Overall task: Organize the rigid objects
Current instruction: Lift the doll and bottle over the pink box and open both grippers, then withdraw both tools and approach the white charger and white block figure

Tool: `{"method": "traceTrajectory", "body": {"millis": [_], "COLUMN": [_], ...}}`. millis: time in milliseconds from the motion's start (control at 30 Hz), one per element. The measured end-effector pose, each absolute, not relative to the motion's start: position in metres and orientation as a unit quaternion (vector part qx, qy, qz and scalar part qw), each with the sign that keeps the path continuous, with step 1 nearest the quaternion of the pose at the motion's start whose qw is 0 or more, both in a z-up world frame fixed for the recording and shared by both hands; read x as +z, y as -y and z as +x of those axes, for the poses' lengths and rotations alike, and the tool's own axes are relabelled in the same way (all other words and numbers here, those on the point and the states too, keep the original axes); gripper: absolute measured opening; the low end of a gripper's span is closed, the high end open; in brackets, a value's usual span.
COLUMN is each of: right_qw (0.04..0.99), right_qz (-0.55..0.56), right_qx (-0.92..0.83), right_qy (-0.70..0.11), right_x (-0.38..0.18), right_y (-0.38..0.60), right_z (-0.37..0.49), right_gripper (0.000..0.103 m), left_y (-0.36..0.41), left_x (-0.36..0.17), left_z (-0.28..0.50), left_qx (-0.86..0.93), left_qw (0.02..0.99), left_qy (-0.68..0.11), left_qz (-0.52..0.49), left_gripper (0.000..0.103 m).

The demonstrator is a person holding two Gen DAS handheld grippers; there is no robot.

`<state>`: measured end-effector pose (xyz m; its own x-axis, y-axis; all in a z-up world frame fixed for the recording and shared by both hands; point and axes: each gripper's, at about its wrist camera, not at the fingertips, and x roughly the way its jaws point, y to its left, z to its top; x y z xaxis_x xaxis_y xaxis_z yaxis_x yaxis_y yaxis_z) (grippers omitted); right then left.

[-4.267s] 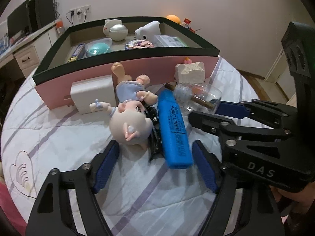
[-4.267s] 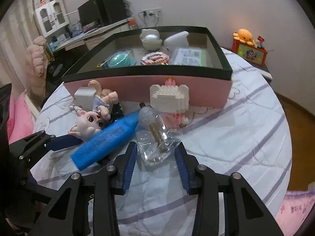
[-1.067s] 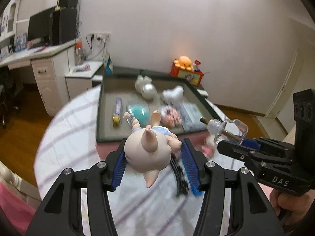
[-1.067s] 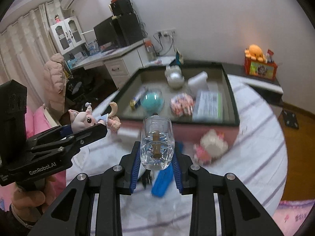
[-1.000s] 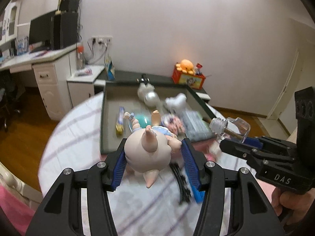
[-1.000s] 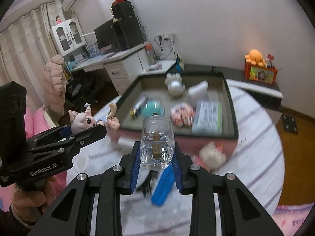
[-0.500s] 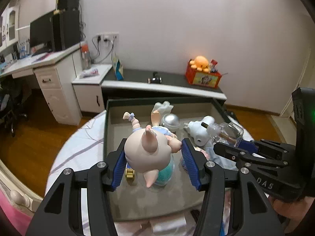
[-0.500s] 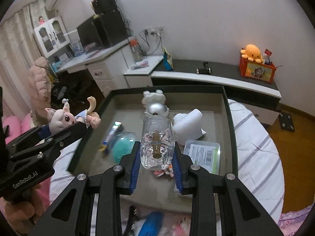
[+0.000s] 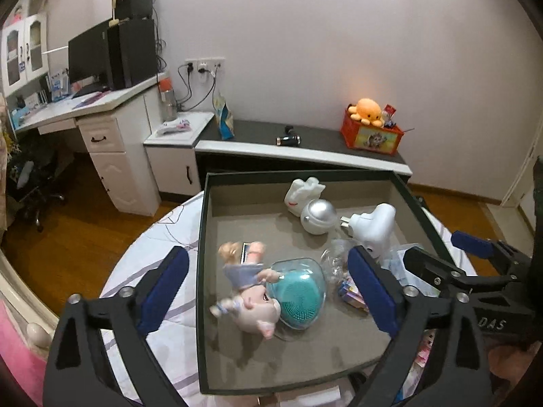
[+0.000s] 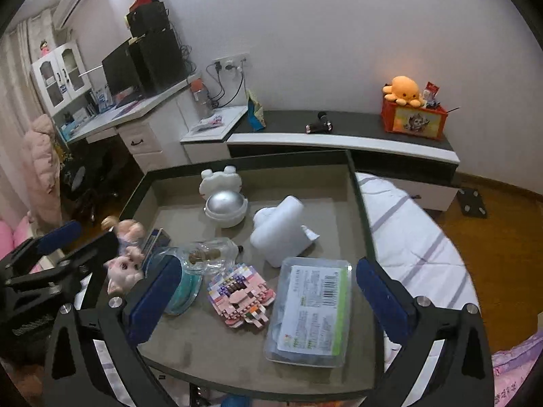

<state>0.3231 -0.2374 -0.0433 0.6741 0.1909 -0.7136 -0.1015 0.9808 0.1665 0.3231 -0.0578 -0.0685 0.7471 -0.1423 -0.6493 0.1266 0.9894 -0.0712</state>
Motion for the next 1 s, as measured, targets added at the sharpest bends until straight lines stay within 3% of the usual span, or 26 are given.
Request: {"method": "traceTrajectory", "body": {"millis": [133,1000], "right_qw": [0.914,0.941], "right_qz": [0.062,0.074], "right_qx": [0.080,0.081], "right_qy": [-0.393,-0.321], "right_x": [-0.037,0.020], "right_y": [0.239,0.231], "right_z": [0.316,0.207], "right_gripper": [0.103,0.103], "left_y": [0.060,0.033], "left_x": [-0.059,-0.020], "left_z": [0.307,0.197], "left_qx": [-0.069,-0.059], "left_qw": [0.939,0.950], "left_qy": [-0.338,-0.306], "left_qz": [0.002,-0.010], "left_gripper": [0.103,0.103]}}
